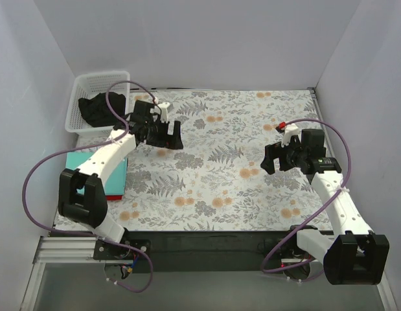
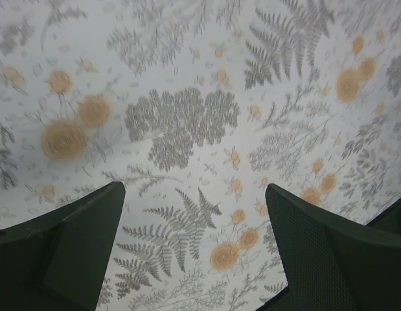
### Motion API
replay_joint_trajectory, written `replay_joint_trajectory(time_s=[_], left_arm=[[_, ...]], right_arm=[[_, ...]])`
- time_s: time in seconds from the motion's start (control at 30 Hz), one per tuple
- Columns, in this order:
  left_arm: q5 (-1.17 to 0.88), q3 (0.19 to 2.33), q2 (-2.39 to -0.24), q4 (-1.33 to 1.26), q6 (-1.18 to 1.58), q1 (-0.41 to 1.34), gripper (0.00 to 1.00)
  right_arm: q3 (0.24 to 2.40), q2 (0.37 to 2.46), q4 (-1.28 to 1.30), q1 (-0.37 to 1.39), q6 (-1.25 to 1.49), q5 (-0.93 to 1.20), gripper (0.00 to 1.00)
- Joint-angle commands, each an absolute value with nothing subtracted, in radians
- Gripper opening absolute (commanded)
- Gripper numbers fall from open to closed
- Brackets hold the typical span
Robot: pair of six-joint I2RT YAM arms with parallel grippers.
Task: Fold and stack the t-shirts
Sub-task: Grab the tshirt from the pile
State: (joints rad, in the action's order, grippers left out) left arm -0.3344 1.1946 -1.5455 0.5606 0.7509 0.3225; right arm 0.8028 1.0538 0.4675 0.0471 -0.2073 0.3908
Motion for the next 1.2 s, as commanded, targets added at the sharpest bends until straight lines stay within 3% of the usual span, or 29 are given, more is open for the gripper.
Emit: replay_joint_trajectory(time_s=[0.0,0.1,0.2,0.33,0.6,1.17], left_arm=[[-0.408,1.451,-1.616,0.644,0.745,0.235,0.9],[-0.486,1.671,-1.753,0.731,0.739,0.106,0.91],[-0.445,2.132,-1.946,0.849,0.745,0.002,0.91],[-0.336,2.388,-2.092,0.881,0.741,-0.101,0.91],[-0.146,2.241,-2.181,0.623,0.626,-0.224,0.91],[-0.061,2.364,-2.602,0.359,0.557,-0.236,0.94]], right_arm=[[0.813,1.026,0.416,0.046,-0.186,0.37,0.98],[0.818,1.029,0.414,0.041,-0.182,0.365,0.98],[0.813,1.043,0.423,0.034,-0.219,0.422,0.98],[0.827,1.074,0.437,0.032,-0.238,0.471,0.98],[0.873,1.183,0.456,0.032,-0.255,0.517,0.98],[0.871,1.239,0.479,0.034,-0.272,0.496,0.98]])
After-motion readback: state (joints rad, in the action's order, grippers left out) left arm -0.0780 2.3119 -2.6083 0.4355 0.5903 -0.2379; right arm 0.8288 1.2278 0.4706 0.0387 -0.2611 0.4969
